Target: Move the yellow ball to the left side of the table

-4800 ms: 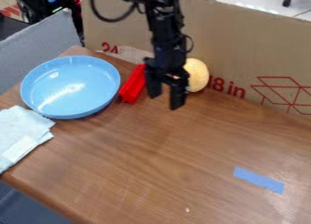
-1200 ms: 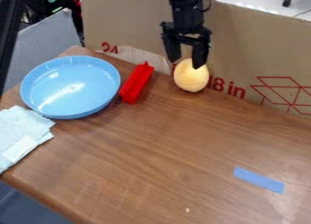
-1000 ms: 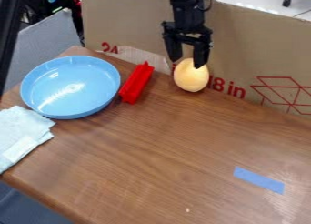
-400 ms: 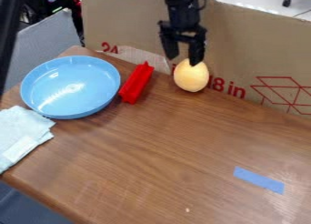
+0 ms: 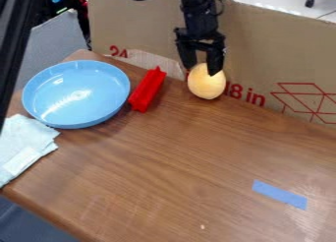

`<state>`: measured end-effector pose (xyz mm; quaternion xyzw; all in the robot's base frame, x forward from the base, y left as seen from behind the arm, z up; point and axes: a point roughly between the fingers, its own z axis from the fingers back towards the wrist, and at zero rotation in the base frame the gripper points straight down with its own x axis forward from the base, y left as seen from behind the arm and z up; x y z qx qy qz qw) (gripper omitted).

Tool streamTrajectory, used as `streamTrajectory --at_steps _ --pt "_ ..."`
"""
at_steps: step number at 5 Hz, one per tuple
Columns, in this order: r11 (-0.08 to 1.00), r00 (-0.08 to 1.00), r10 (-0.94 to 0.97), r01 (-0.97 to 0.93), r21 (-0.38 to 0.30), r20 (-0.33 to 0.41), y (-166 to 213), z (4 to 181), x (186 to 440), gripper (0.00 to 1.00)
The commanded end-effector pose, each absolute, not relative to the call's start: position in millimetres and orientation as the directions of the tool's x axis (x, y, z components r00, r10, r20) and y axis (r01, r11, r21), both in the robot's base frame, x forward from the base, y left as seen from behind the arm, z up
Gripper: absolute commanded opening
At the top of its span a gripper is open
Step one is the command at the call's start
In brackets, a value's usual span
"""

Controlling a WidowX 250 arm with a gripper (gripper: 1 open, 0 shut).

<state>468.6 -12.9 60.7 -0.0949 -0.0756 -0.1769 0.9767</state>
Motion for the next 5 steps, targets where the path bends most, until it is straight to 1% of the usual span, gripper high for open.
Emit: streamTrajectory --at_steps 1,2,3,4,5 --pt "0.918 0.902 -0.337 0.378 -0.119 0.271 -16.8 92.7 471.2 1.0" --pt "0.915 0.898 -0.345 0.386 -0.115 0.272 -15.6 90.1 472.0 1.0" --pt "0.908 0.895 -0.358 0.4 -0.122 0.268 -10.7 73.7 468.5 1.0" --pt "0.909 0.889 -0.368 0.405 -0.096 0.272 2.3 84.2 450.8 1.0" --pt "0.908 0.887 -0.373 0.409 -0.088 0.271 -10.3 82.5 457.5 1.0"
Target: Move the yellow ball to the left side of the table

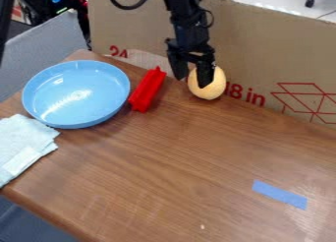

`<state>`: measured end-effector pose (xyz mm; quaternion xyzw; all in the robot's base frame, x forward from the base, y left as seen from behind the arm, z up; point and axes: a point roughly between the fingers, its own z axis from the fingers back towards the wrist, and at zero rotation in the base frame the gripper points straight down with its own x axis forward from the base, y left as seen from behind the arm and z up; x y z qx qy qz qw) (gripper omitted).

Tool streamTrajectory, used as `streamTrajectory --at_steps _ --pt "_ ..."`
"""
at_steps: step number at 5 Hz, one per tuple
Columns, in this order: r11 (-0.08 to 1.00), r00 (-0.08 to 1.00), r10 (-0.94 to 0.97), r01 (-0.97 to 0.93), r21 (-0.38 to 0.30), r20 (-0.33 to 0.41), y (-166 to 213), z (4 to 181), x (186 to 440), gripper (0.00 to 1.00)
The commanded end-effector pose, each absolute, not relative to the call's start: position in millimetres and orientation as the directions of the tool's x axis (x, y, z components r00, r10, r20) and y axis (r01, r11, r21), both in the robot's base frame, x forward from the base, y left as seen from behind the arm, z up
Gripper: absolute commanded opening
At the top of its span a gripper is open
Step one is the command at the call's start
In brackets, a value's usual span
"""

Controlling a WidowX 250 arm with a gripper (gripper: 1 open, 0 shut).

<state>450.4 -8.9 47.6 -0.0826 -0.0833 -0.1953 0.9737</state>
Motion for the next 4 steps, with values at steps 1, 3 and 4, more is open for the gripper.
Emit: streamTrajectory --at_steps 1,3,4 --pt "0.915 0.892 -0.359 0.395 -0.087 0.273 -8.6 82.6 457.3 1.0" --pt "0.912 0.893 -0.356 0.396 -0.106 0.274 -11.4 78.1 465.8 0.0" --pt "0.912 0.896 -0.355 0.394 -0.111 0.266 -22.2 85.2 462.7 0.0"
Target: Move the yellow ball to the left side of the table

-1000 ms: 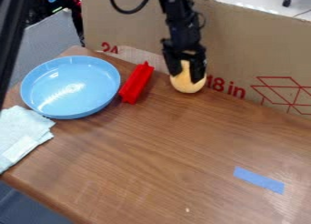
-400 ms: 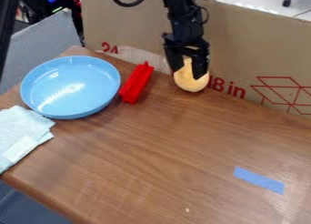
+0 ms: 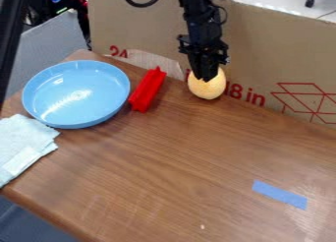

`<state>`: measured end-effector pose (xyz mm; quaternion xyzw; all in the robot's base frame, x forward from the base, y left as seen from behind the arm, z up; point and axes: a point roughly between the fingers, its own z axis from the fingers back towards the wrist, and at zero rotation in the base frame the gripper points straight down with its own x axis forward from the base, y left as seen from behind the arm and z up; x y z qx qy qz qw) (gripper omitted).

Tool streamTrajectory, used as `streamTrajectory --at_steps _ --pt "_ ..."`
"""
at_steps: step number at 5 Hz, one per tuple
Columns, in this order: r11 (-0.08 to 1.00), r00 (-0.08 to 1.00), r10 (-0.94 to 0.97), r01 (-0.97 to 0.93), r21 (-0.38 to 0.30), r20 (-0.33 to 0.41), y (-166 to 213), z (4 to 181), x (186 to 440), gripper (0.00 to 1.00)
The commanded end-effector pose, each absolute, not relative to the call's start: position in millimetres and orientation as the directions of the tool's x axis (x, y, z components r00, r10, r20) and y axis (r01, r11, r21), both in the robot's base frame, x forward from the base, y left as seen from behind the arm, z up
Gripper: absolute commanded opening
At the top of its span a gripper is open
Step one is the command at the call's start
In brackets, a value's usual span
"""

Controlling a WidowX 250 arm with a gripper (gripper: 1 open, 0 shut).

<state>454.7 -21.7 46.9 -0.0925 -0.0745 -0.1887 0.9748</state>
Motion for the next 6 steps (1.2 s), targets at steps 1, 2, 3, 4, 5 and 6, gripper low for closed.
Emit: streamTrajectory --at_steps 1,2,3,4,5,6 --pt "0.91 0.895 -0.357 0.398 -0.117 0.267 -27.4 96.9 459.9 0.0" --pt "0.906 0.896 -0.363 0.404 -0.127 0.257 -34.0 99.1 456.9 0.0" --pt "0.906 0.896 -0.362 0.403 -0.129 0.255 -29.0 90.1 437.0 0.0" --pt "0.906 0.9 -0.369 0.404 -0.125 0.233 -24.0 87.8 439.6 1.0" --pt "0.908 0.906 -0.362 0.396 -0.138 0.218 -26.5 88.3 442.9 1.0" --pt "0.911 0.908 -0.36 0.392 -0.13 0.214 -30.6 84.1 438.2 1.0"
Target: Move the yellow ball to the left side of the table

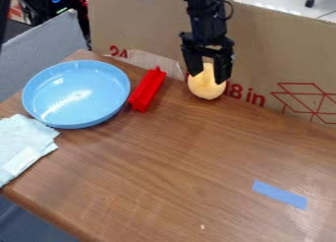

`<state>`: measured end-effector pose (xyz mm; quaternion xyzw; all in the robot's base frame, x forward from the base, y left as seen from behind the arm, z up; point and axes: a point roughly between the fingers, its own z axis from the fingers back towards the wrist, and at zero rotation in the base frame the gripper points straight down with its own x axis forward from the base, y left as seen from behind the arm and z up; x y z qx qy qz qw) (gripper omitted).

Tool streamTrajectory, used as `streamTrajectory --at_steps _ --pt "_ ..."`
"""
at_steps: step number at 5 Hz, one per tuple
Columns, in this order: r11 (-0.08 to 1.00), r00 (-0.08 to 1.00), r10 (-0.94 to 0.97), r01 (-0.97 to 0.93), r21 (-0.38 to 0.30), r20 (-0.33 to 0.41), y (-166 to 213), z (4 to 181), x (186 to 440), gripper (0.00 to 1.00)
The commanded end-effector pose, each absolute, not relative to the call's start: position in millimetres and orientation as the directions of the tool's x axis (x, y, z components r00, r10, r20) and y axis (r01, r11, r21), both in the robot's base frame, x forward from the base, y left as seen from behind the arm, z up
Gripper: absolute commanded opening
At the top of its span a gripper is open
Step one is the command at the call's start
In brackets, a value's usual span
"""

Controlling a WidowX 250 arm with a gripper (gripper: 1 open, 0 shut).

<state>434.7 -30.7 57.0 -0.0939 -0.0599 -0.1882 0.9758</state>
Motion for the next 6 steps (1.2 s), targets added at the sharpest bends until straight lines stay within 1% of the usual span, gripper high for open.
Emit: streamTrajectory --at_steps 1,2,3,4,5,6 --pt "0.916 0.914 -0.344 0.377 -0.138 0.215 -32.3 77.4 430.4 1.0" --pt "0.912 0.9 -0.357 0.394 -0.113 0.25 -25.9 92.6 424.0 1.0" --pt "0.909 0.898 -0.365 0.401 -0.116 0.245 -26.3 85.4 434.1 1.0" --pt "0.912 0.899 -0.359 0.395 -0.107 0.252 -21.9 93.3 432.1 1.0" --pt "0.917 0.903 -0.343 0.381 -0.115 0.258 -19.3 95.3 451.7 1.0" --pt "0.926 0.903 -0.336 0.368 -0.08 0.268 -18.6 98.1 449.2 1.0"
